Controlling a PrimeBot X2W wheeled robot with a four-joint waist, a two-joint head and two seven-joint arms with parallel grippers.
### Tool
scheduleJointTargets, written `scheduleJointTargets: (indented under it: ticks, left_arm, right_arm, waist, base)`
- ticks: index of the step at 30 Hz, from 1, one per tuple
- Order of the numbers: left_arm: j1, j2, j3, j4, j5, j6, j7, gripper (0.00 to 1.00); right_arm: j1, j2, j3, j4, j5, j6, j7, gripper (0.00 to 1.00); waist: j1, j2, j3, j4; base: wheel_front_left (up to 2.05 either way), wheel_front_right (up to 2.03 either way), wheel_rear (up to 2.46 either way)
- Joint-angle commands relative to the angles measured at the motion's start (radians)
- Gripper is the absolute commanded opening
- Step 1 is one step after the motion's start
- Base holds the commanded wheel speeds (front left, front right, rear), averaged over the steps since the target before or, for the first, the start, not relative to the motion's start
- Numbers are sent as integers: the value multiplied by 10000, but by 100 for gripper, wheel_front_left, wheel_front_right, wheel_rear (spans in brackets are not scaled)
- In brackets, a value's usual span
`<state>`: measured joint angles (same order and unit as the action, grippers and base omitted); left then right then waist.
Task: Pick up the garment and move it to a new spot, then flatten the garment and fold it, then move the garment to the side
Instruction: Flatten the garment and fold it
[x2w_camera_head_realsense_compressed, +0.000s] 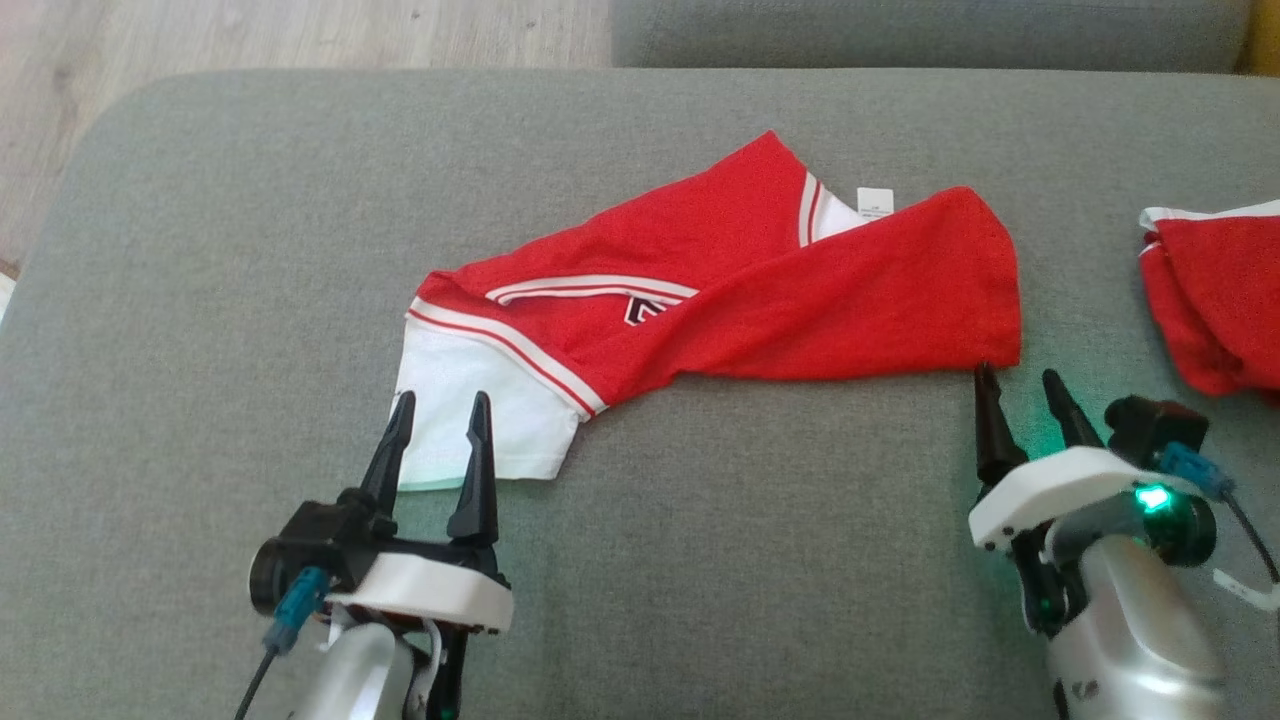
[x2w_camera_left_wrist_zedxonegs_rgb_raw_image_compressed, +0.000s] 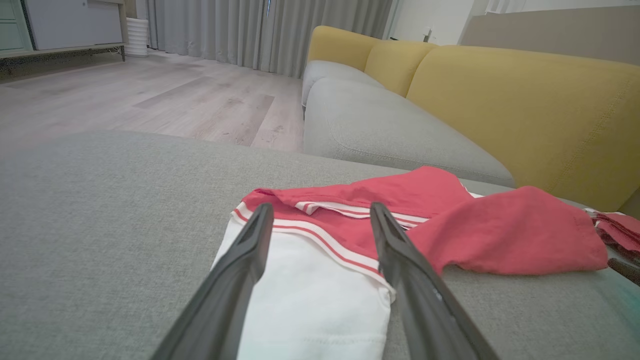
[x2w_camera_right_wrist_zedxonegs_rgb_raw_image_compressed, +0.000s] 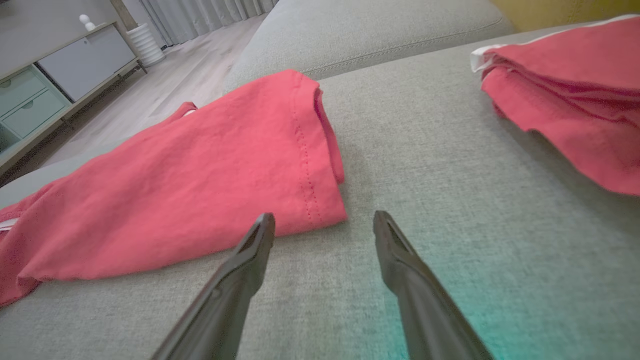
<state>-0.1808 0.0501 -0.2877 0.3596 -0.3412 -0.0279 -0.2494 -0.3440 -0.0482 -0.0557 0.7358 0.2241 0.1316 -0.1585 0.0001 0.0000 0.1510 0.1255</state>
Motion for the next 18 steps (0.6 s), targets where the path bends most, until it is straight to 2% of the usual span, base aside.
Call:
scheduleJointTargets:
  ticks: [1,15,16,17,18]
  left_arm:
    - [-461,20,275,-259,-45,-27,-122,100]
    - [-699,5,53,-244,-99,37,-123,100]
    - [-719,4,39,-237,-103,45,-123,100]
    - [-735,4,29,-229,-107,53,-123,100]
    - [-746,4,26,-222,-112,64,-123,100]
  right_arm:
    - [-426,-20,145,-140,-76,-9,-152,100]
    - [-1690,-20,-112,1883,-718,-9,-689,100]
    - [-1748,-20,-95,1969,-731,-9,-724,96]
    - [-1800,-20,-68,2055,-736,-9,-754,41]
    - [-1847,-20,-22,2138,-731,-9,-782,0]
  waist:
    - [-1,0,55,41]
    - [-1,0,430,206]
    - [-1,0,442,196]
    - [-1,0,447,181]
    - [-1,0,447,156]
  base:
    - [0,0,0]
    - [0,0,0]
    - [0,0,0]
    - [0,0,0]
    - [0,0,0]
